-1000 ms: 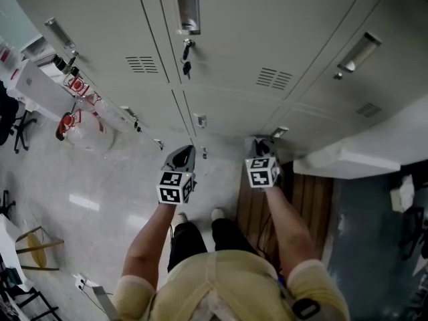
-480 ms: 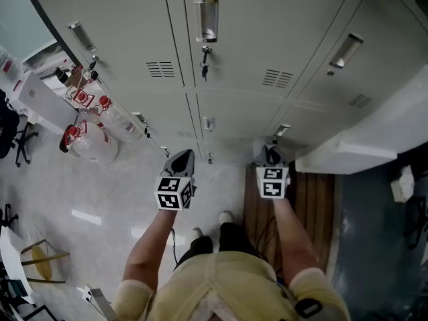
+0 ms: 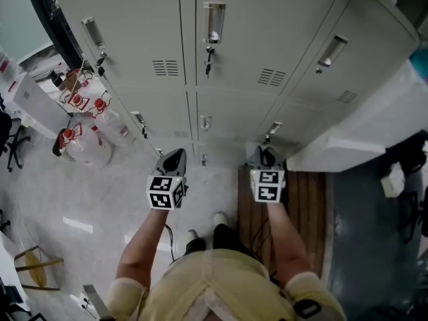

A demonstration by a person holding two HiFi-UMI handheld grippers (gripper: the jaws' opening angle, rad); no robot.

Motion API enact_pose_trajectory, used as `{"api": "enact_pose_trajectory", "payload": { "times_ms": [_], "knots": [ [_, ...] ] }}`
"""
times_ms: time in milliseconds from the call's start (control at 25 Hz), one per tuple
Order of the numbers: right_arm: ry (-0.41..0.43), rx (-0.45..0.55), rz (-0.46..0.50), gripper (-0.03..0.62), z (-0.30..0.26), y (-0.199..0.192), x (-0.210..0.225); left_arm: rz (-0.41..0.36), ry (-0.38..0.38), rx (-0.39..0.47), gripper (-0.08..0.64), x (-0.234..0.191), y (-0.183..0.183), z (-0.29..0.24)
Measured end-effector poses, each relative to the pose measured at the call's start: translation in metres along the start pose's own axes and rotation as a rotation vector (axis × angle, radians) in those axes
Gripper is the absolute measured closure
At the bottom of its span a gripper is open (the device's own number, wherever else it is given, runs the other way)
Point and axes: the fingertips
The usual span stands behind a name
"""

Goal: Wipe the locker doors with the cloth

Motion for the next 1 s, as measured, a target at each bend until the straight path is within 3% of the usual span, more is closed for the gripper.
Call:
{"api": "enact_pose_trajectory", "payload": {
  "times_ms": [320, 1000],
  "knots": [
    [-0.005, 0.029, -0.011, 0.588, 0.029, 0.019, -0.014, -0.031, 0.018, 0.022, 0.558, -0.008, 0.011, 0.021],
    [0.012, 0.116, -0.051, 0.588, 0.074, 0.057, -0.05, -0.001, 0.033, 0.066, 0.558, -0.021, 0.023, 0.055]
  ]
}}
Point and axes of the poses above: the fingertips, and each gripper's own axes: z backward along the fingers, x to its right, y out of its top, and after that the axes turned 2 degrees about x, right-handed
